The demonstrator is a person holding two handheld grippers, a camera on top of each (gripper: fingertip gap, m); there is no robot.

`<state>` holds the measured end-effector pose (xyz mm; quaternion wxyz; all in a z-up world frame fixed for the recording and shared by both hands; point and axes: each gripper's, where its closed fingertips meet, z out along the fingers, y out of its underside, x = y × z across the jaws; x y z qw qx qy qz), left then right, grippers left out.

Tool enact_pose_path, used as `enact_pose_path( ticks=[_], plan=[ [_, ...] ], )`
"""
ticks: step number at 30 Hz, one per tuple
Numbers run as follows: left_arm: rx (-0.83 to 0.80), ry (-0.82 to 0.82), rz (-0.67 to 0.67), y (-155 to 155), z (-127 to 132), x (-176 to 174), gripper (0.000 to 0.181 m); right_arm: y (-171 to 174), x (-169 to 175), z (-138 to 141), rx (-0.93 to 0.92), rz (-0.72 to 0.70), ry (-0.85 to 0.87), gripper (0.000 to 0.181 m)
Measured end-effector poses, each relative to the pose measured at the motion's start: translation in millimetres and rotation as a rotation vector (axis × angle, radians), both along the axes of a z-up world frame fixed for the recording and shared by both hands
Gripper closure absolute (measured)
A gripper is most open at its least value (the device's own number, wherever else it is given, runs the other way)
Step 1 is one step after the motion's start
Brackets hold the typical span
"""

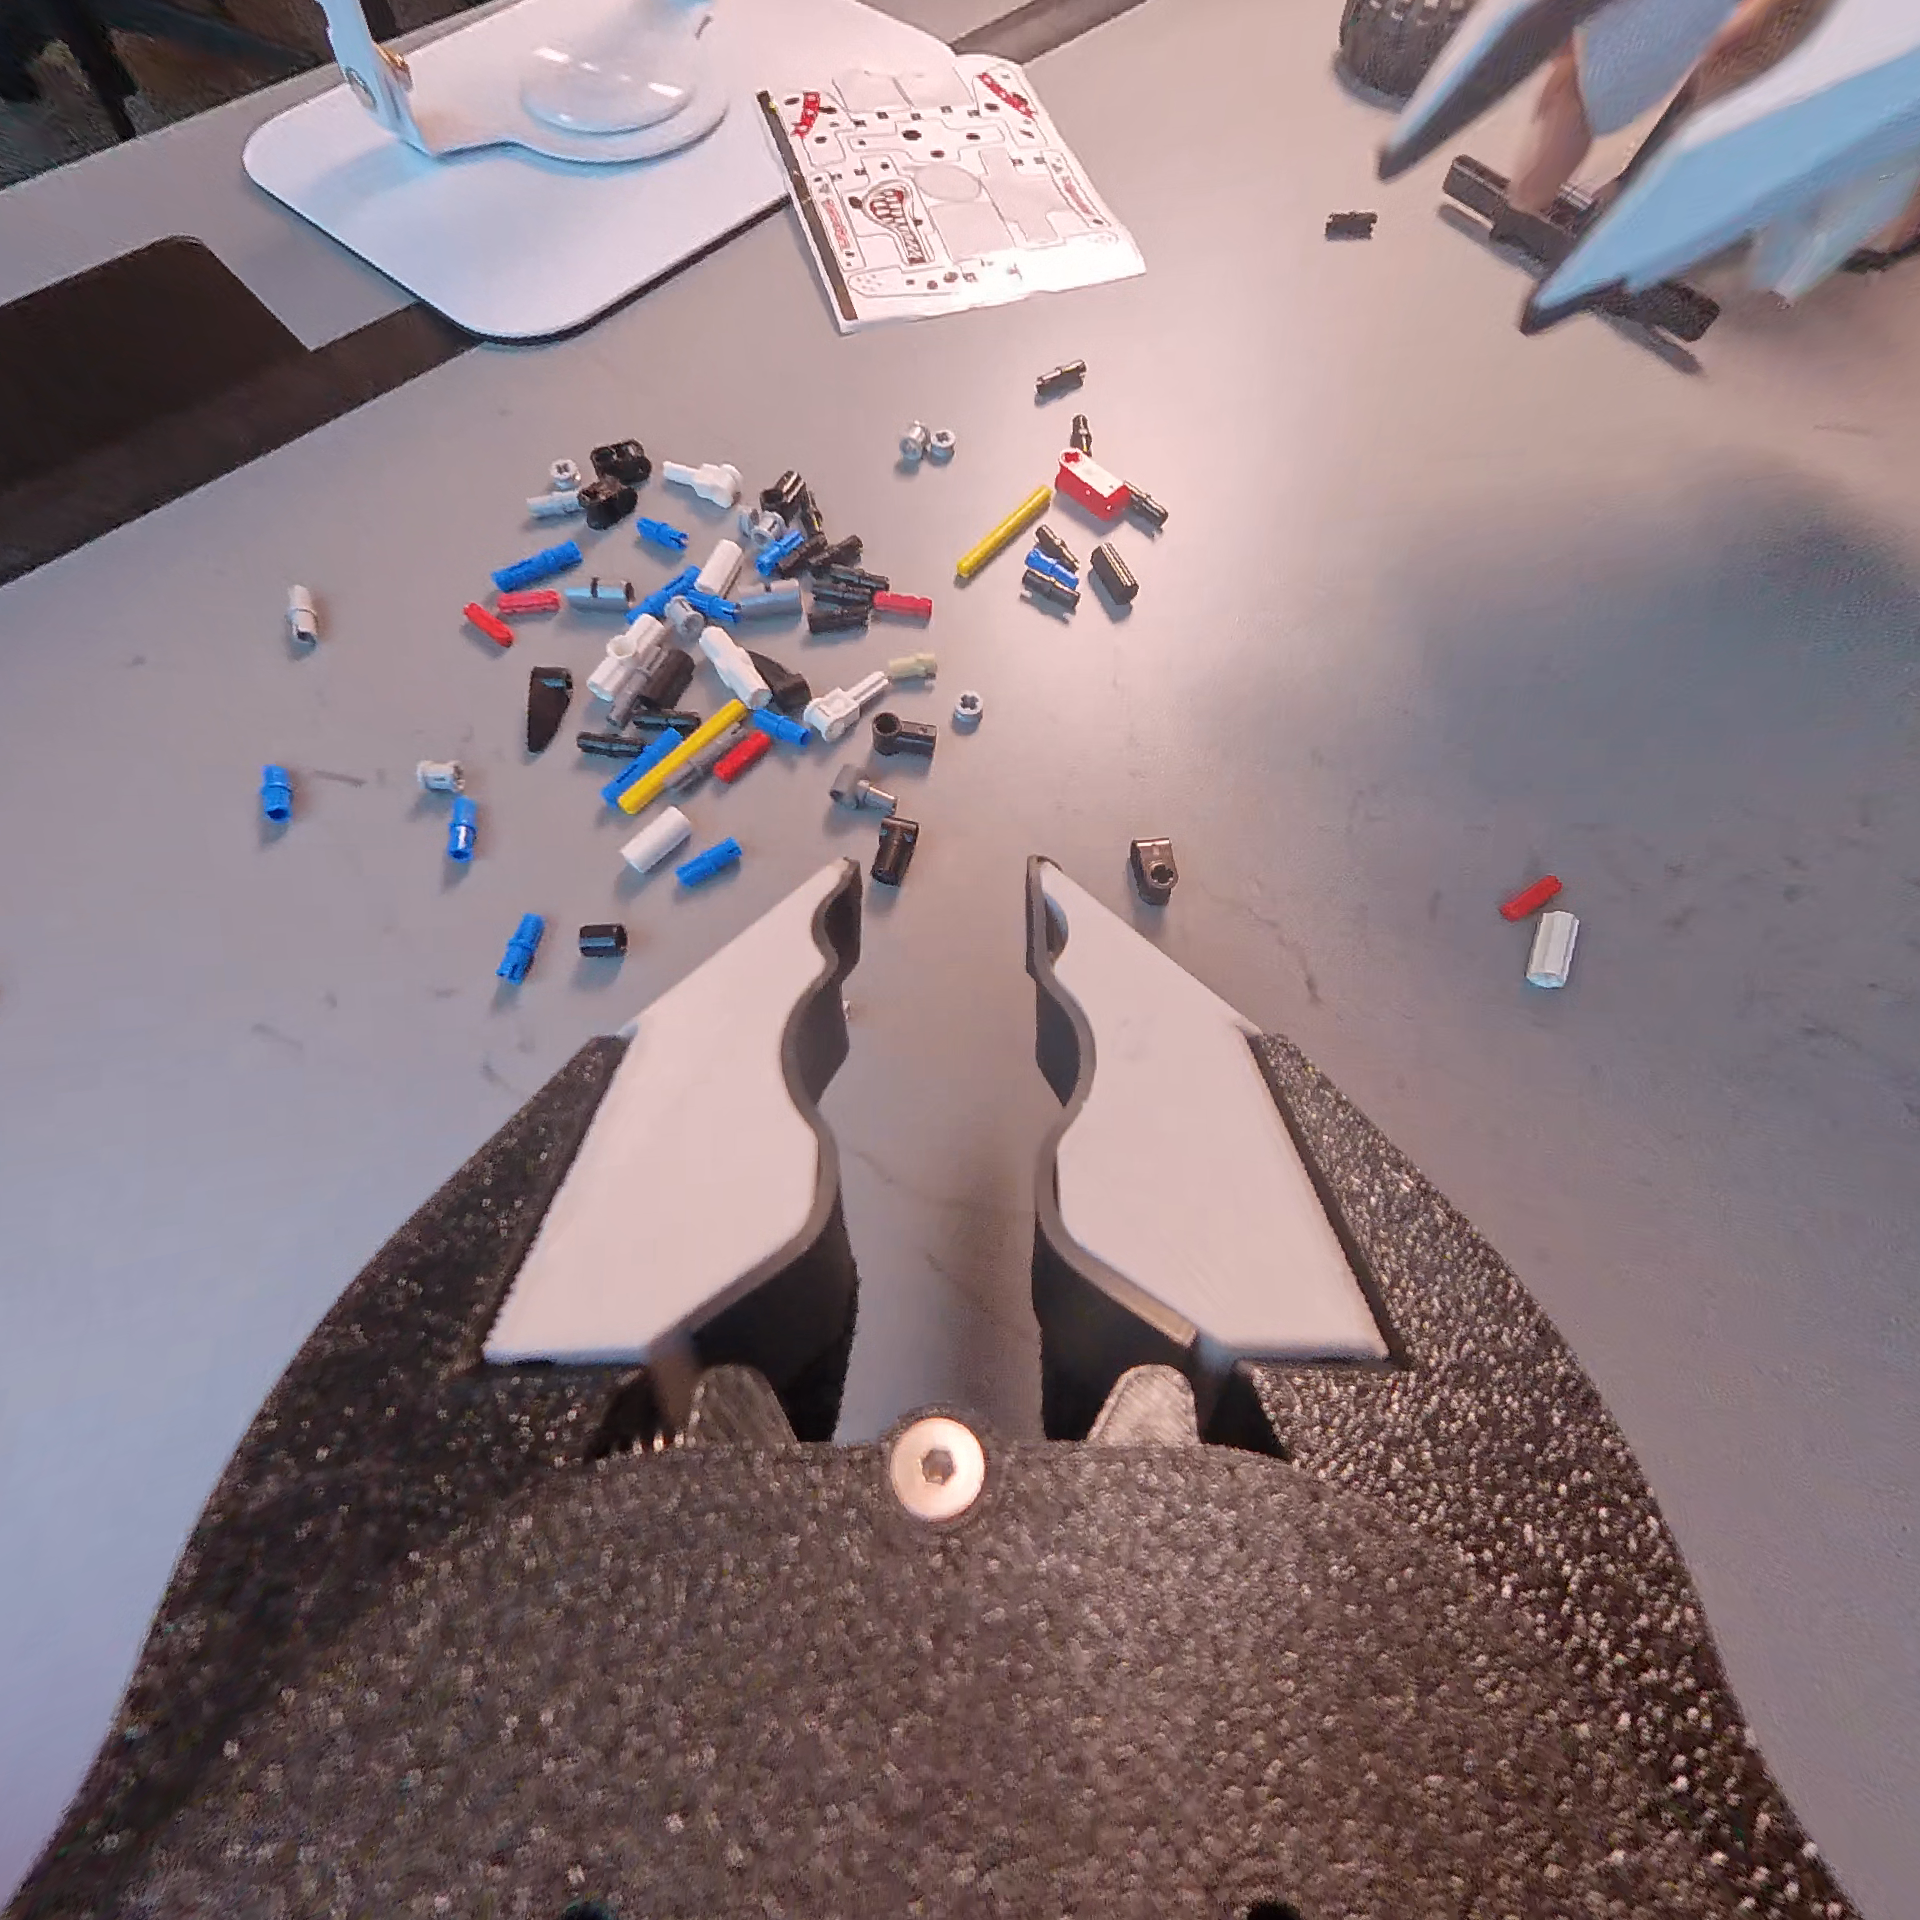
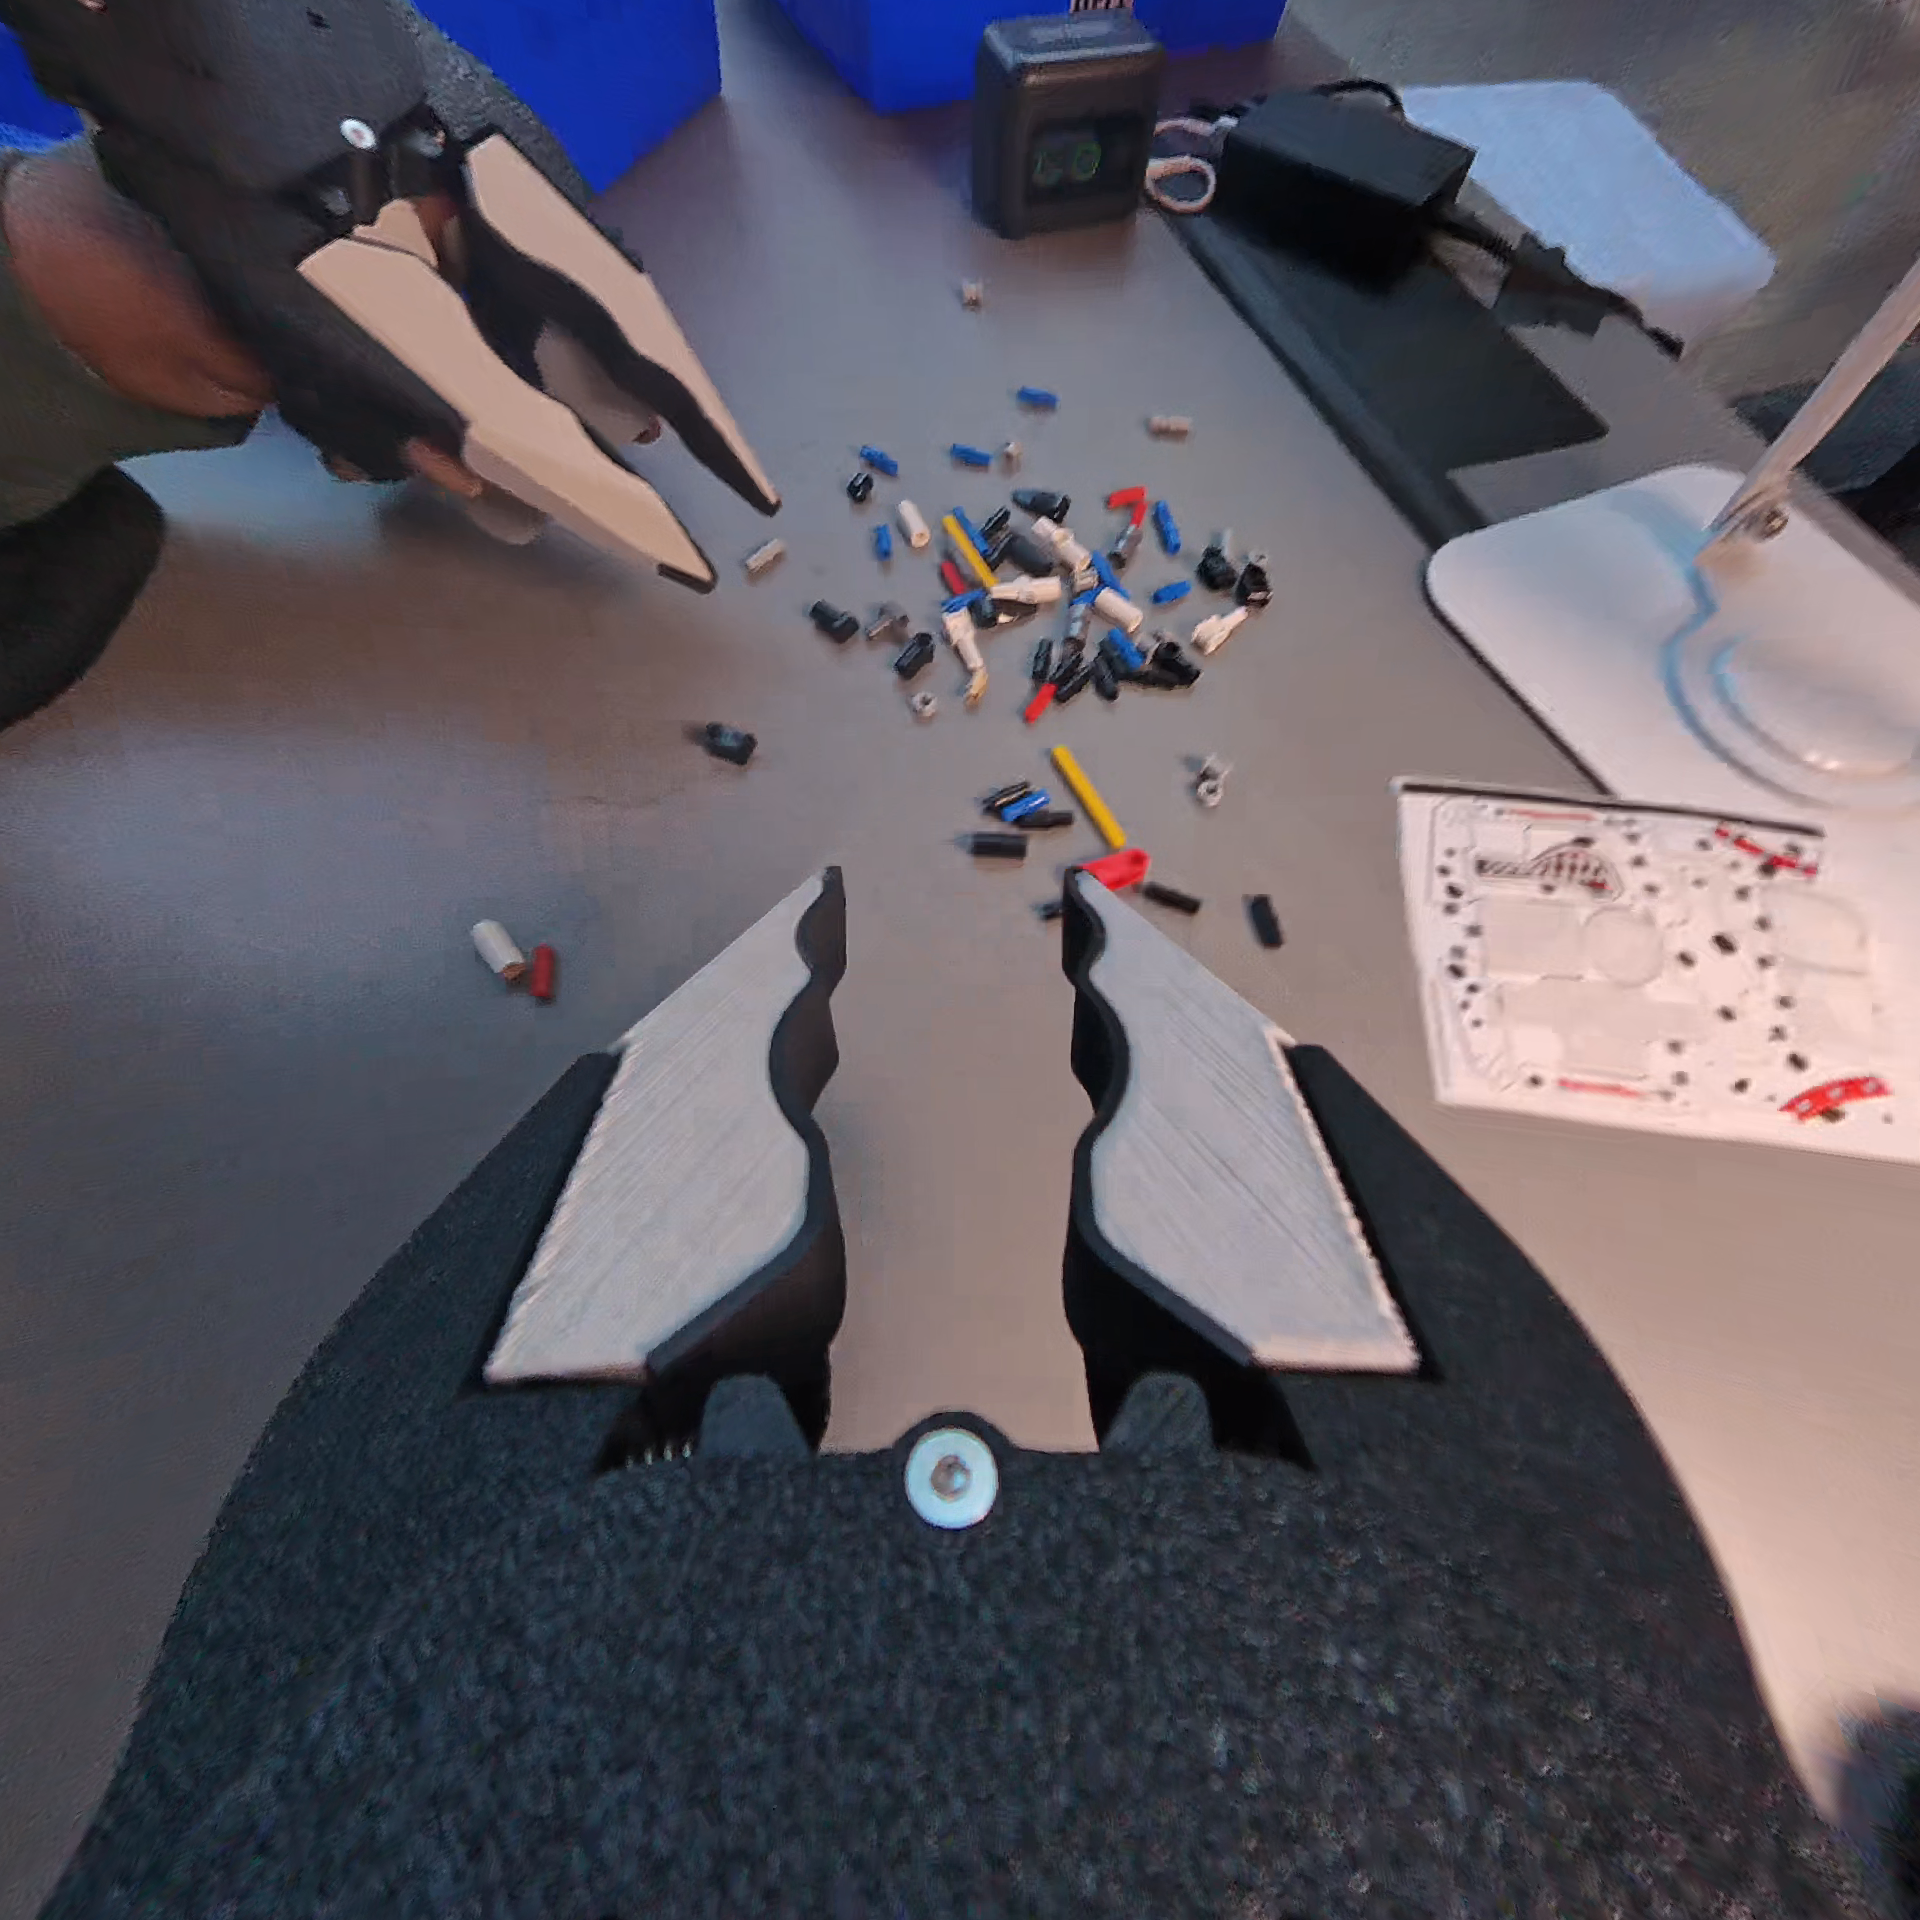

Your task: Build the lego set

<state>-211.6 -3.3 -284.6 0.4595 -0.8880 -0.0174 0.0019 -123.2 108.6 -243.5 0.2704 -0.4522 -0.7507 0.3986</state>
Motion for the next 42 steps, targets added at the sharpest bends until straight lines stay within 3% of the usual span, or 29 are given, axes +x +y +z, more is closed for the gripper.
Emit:
enact_pose_path(
  ticks=[4, 9, 21, 25, 37, 38, 42],
  plan=[
    [-0.026, 0.010, 0.014, 1.1, -7.7, -2.6, 0.148, -13.2, 30.3, -23.8, -0.014, -0.065, -0.012, 0.140],
    [-0.055, 0.002, 0.042, 2.0, -17.8, -8.8, 0.149, -11.0, 36.5, -32.3, 0.012, -0.128, 0.041, 0.146],
    [-0.113, 0.022, -0.003, 22.6, -26.8, -14.2, 0.154, -15.2, 37.1, -26.3, 0.029, -0.117, 0.112, 0.154],
    [-0.148, 0.045, -0.048, 23.0, -32.2, -7.2, 0.173, -16.1, 37.6, -25.9, 0.035, -0.113, 0.118, 0.154],
    [-0.084, 0.009, -0.113, 23.2, -22.4, 9.6, 0.173, -18.4, 38.3, -27.0, 0.063, -0.100, 0.124, 0.154],
    [-0.081, 0.013, -0.113, 22.9, -21.9, 9.8, 0.173, -18.2, 38.3, -27.0, 0.062, -0.101, 0.123, 0.154],
    [-0.073, 0.041, -0.107, 17.8, -20.0, 7.8, 0.141, -17.5, 38.3, -27.0, 0.060, -0.102, 0.123, 0.154]
  ],
)
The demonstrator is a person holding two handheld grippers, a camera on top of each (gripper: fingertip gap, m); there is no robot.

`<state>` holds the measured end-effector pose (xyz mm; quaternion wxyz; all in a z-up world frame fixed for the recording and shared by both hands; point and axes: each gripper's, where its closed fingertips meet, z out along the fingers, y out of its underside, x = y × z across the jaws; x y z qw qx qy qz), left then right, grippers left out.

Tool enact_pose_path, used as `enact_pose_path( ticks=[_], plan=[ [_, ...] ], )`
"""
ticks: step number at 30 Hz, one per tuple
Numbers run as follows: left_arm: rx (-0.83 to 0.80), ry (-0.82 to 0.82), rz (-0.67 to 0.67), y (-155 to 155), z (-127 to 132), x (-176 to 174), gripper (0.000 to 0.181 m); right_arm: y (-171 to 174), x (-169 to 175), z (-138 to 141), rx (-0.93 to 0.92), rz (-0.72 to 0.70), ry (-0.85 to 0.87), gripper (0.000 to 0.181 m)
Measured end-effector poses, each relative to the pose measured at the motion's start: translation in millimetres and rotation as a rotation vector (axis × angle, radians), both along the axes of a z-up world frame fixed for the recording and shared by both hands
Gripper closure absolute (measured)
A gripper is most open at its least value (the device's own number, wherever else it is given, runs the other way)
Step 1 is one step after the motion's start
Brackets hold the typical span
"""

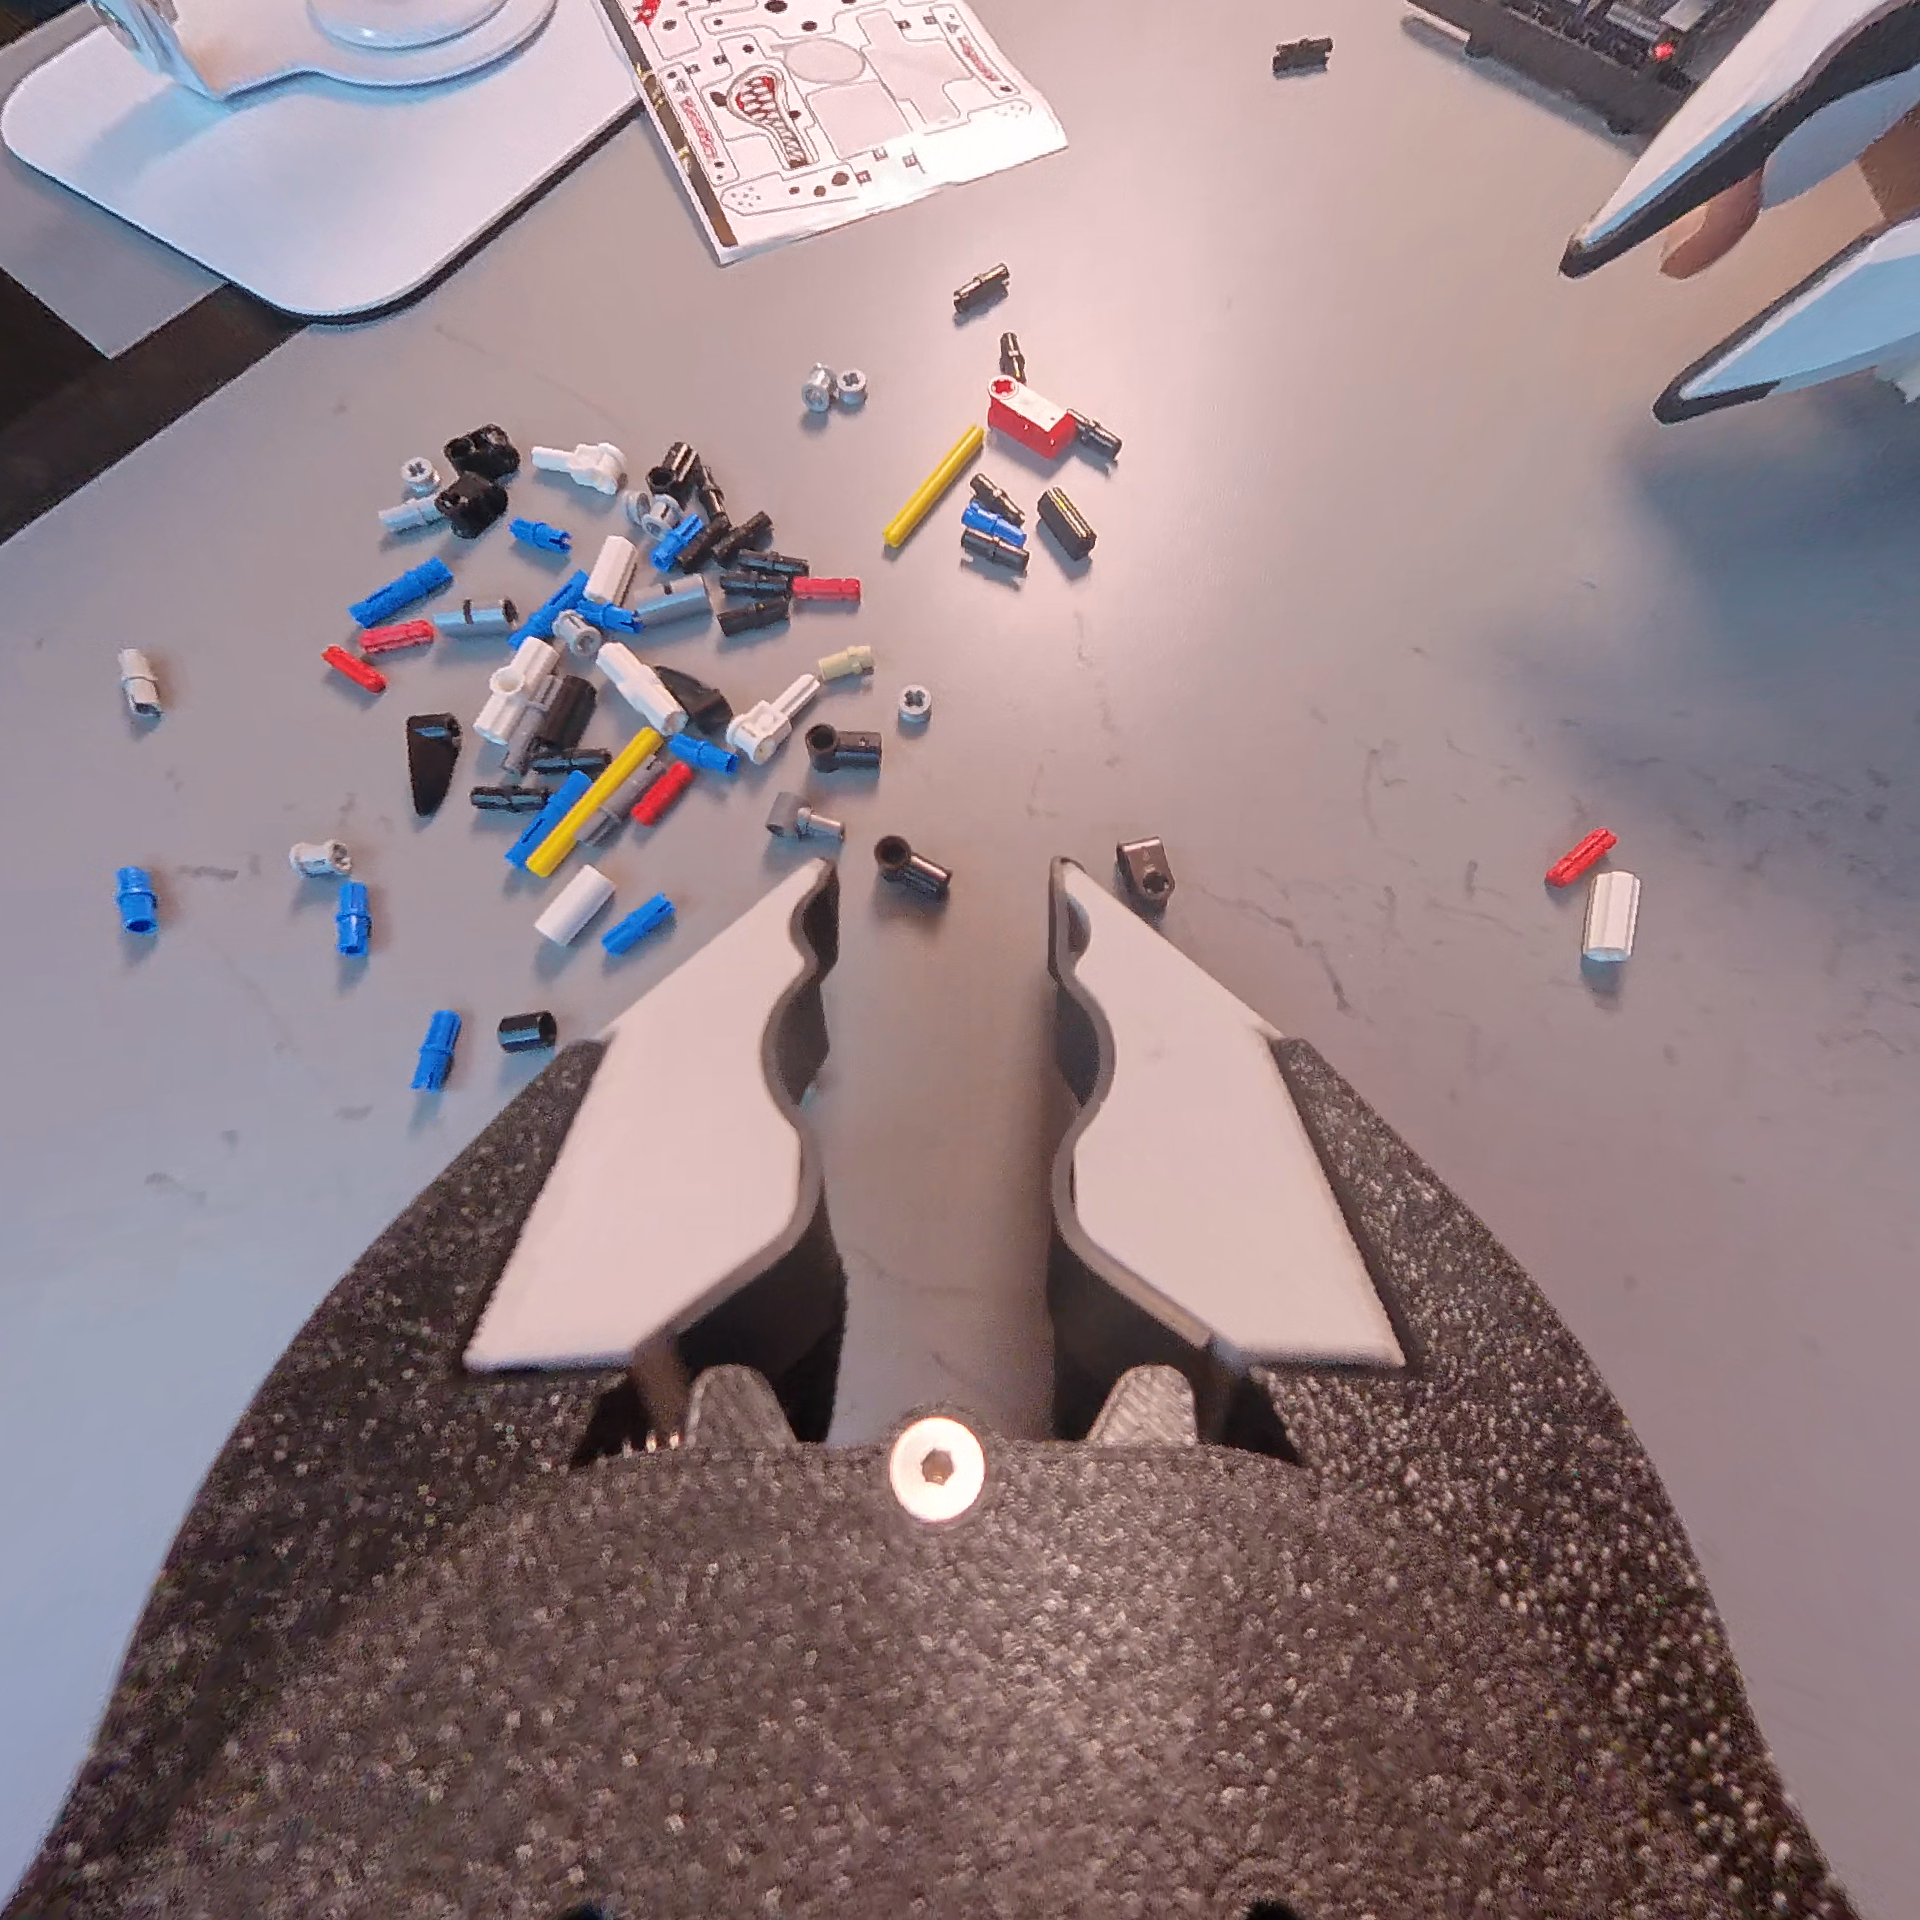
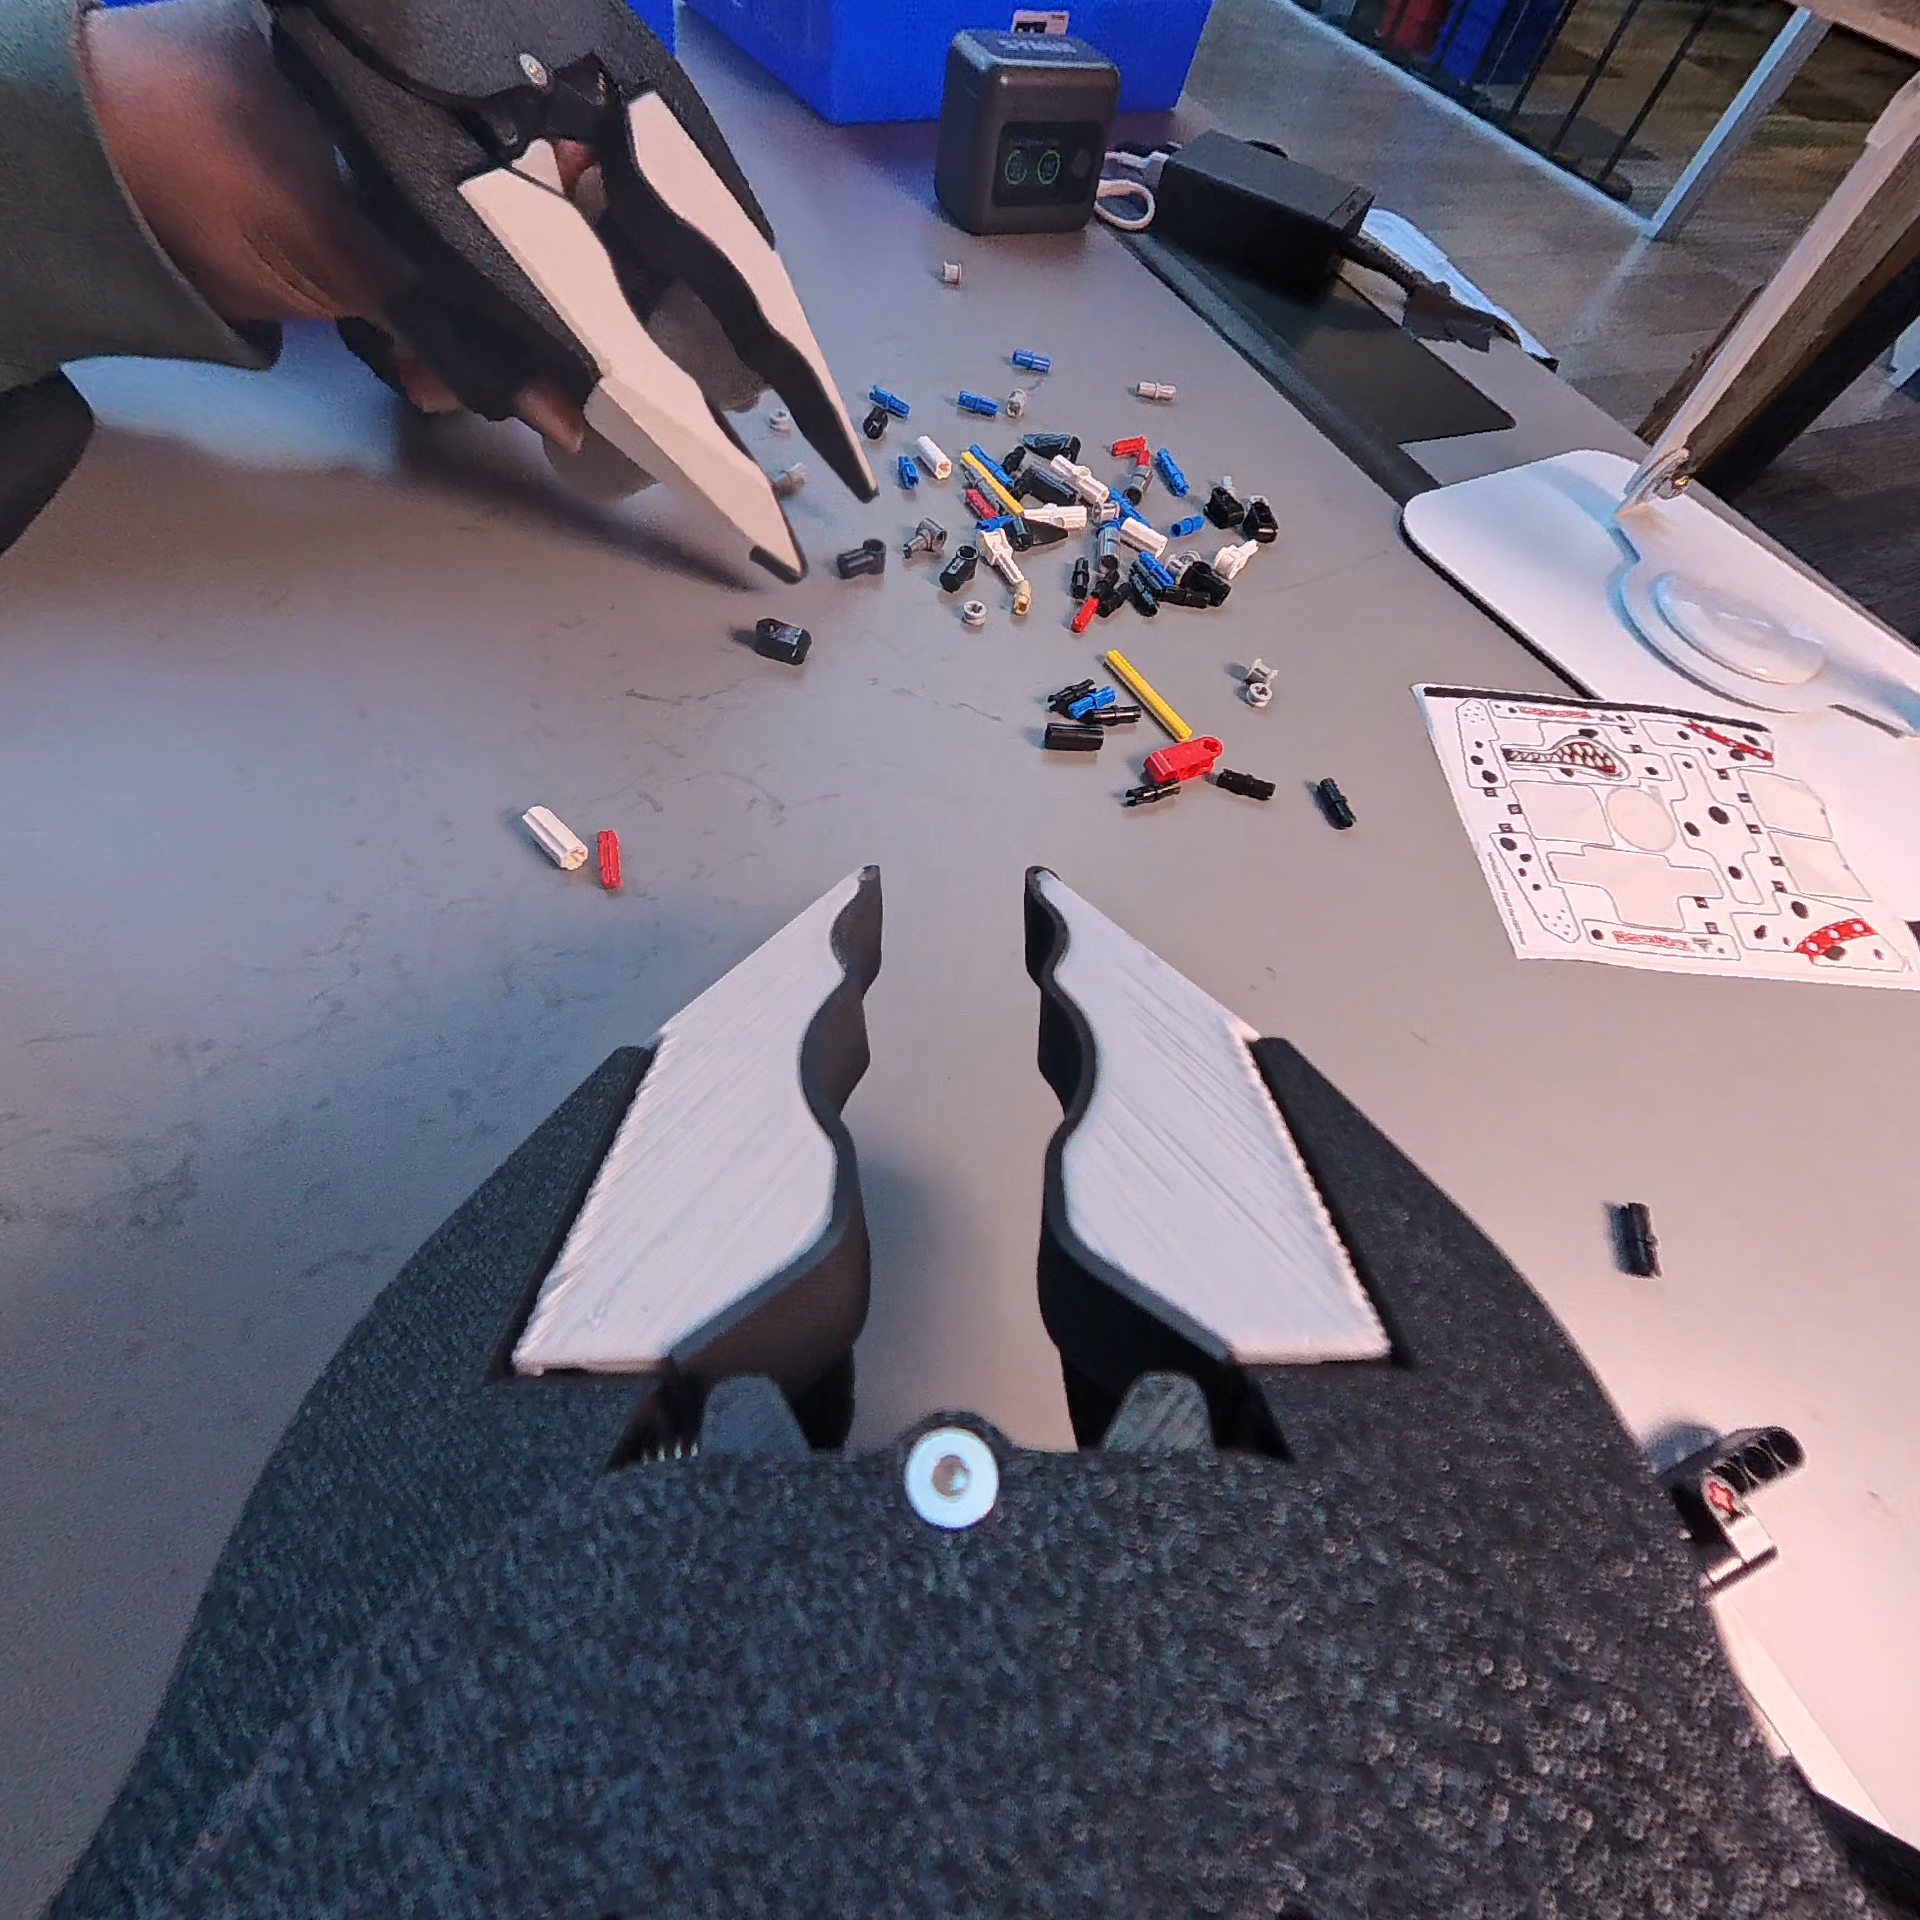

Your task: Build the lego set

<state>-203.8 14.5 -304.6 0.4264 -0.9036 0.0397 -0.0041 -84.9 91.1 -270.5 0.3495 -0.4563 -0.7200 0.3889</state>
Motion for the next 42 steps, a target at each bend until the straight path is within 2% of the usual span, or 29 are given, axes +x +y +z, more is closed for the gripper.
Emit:
enact_pose_path(
  ticks=[6, 13, 18, 21, 22, 26, 32, 33, 35, 39, 42],
  plan=[
    [-0.014, 0.048, 0.012, -15.8, 1.5, -3.0, 0.137, 0.3, -0.6, -0.5, -0.003, -0.003, -0.004, 0.154],
    [-0.066, 0.011, 0.141, -31.2, -1.5, -25.5, 0.142, -0.7, -1.1, -1.9, 0.016, -0.002, -0.008, 0.154],
    [-0.092, -0.029, 0.192, -35.5, -7.5, -31.4, 0.153, -1.0, -1.2, -2.3, 0.016, -0.001, -0.009, 0.154],
    [-0.105, -0.046, 0.203, -36.0, -12.4, -31.4, 0.165, -1.2, -1.0, -2.1, 0.015, 0.001, -0.008, 0.154],
    [-0.104, -0.049, 0.200, -35.7, -12.3, -30.5, 0.172, -1.2, -0.9, -2.1, 0.014, 0.002, -0.008, 0.154],
    [-0.081, -0.050, 0.146, -29.3, -9.5, -19.3, 0.177, -1.4, -0.7, -1.8, 0.013, 0.004, -0.007, 0.154],
    [-0.034, -0.046, -0.001, -17.0, -4.0, 10.6, 0.175, -2.0, -0.4, -2.0, 0.018, 0.007, -0.007, 0.154],
    [-0.027, -0.041, -0.008, -16.2, -3.1, 12.0, 0.169, -2.0, -0.3, -1.9, 0.019, 0.007, -0.007, 0.154],
    [-0.008, -0.033, 0.013, -14.7, 0.2, 8.0, 0.152, -1.7, -0.3, -1.8, 0.017, 0.005, -0.006, 0.155],
    [0.041, -0.043, 0.108, -16.1, 9.4, -9.8, 0.146, 0.1, -4.8, -1.2, 0.041, 0.002, 0.002, 0.154],
    [0.064, -0.065, 0.195, -19.4, 12.9, -25.2, 0.143, -1.3, -20.4, 0.4, 0.094, 0.021, 0.004, 0.154]
  ],
)
